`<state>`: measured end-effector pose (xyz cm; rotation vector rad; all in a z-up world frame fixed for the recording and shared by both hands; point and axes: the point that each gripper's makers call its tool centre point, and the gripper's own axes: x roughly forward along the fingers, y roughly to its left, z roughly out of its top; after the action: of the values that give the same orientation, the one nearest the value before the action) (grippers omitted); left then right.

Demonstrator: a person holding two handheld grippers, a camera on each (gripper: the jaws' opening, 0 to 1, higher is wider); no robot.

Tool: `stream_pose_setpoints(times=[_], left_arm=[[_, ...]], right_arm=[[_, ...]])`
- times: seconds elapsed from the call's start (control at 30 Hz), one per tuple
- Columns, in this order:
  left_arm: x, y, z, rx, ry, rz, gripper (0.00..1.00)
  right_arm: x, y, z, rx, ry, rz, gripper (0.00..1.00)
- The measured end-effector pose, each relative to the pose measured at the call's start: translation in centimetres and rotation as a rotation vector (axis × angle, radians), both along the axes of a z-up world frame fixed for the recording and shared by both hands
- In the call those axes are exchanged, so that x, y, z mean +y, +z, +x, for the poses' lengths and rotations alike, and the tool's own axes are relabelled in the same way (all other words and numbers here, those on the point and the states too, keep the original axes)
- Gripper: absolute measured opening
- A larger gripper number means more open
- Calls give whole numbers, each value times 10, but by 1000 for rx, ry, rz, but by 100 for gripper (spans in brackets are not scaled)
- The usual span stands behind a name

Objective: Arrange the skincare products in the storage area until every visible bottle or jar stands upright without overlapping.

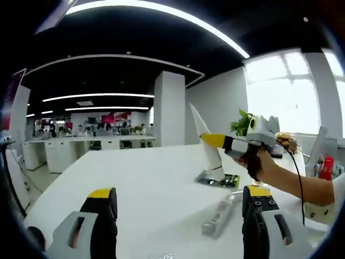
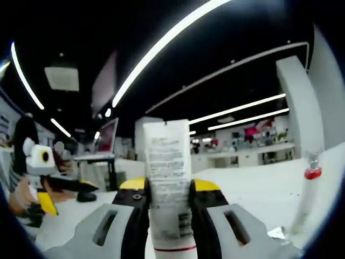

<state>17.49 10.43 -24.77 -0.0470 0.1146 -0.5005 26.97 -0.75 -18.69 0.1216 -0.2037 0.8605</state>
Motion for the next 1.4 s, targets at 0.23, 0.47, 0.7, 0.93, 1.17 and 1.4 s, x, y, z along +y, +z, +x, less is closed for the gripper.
stream_pose_setpoints(times=[0.23, 0.47, 0.7, 0.93, 1.17, 1.4], left_arm=[[-21, -6, 17, -19, -42, -8, 99], [-26, -9, 31, -36, -26, -35, 99], [-36, -8, 49, -60, -48, -67, 99], [-46, -9, 63, -109, -34, -22, 99], [-74, -12, 65, -109, -94, 6, 99], [-83, -19, 73, -104, -103, 5, 98]], right_arm=[[0, 4, -1, -2, -26, 67, 26], [2, 4, -3, -17, -18, 59, 27], [-2, 1, -1, -4, -28, 86, 27], [-3, 3, -2, 13, -25, 144, 27], [11, 6, -13, -34, 6, 142, 27], [25, 6, -21, -59, 41, 126, 27]])
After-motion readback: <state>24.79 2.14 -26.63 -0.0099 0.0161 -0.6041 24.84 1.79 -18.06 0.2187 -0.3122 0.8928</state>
